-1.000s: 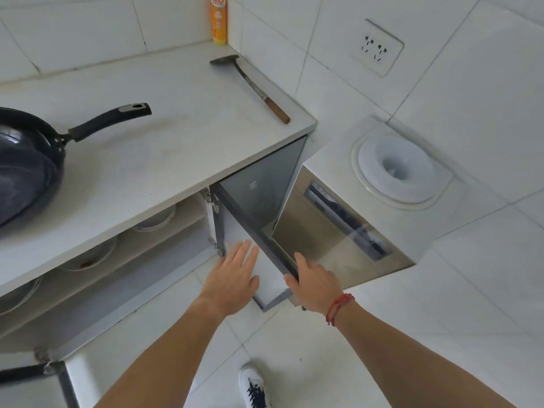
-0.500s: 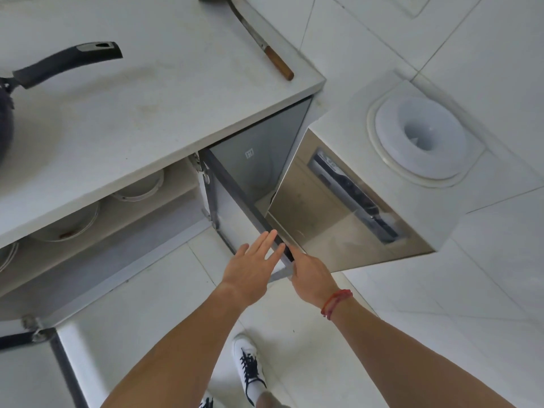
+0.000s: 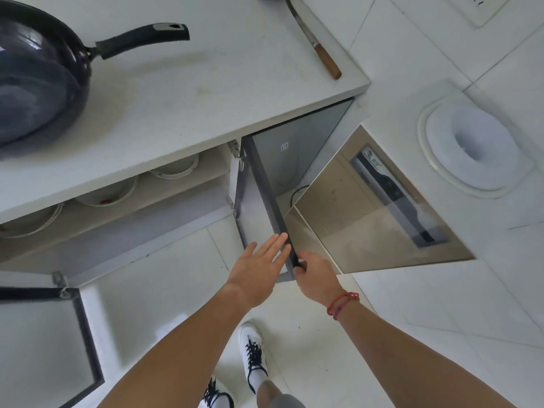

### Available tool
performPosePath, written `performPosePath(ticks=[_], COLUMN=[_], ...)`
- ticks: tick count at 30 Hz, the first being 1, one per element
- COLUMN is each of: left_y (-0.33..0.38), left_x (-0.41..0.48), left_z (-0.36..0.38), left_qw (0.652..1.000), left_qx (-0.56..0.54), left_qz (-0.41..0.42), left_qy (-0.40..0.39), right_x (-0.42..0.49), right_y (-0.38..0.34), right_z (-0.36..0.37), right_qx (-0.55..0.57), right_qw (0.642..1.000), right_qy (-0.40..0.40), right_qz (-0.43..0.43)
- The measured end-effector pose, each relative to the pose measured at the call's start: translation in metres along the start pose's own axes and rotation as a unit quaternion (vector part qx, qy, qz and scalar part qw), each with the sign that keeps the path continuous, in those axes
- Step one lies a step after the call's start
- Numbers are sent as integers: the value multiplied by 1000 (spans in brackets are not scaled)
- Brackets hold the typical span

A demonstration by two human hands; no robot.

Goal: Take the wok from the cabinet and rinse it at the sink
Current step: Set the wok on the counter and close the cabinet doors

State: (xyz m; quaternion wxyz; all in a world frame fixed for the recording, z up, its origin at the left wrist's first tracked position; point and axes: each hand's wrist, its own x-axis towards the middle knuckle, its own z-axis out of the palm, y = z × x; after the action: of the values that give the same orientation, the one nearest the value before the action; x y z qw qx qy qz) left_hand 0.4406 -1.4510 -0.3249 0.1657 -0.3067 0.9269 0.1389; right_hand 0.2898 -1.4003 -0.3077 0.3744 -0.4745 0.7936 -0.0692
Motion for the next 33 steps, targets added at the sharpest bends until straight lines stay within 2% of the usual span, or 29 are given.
performPosePath(ticks=[8,14,20,26,29,33], left_y=[-31,-69,-90,-104,-118,-144], left_x=[-54,-90,-117,-138,-155,-201], left_z=[16,24,36,46,53,59], left_qw=[999,998,993,982,960,900], left_qx=[-12,-17,-52,-90,-129,-176], left_qz=[-25,-51,-107,-165,-243,-387], left_qy=[20,19,16,29,53,99], right_x=[-9,-13,-6,1,2,5], right_y=[-48,-89,-131,-151,-156,-169], right_z=[44,95,121,137,140,144], right_qx=[105,271,324,328,351,359], right_qw=[994,958,941,939,930,928], right_qy=[-27,-45,-55,-52,-42,-34], right_qz=[14,77,84,90,100,93])
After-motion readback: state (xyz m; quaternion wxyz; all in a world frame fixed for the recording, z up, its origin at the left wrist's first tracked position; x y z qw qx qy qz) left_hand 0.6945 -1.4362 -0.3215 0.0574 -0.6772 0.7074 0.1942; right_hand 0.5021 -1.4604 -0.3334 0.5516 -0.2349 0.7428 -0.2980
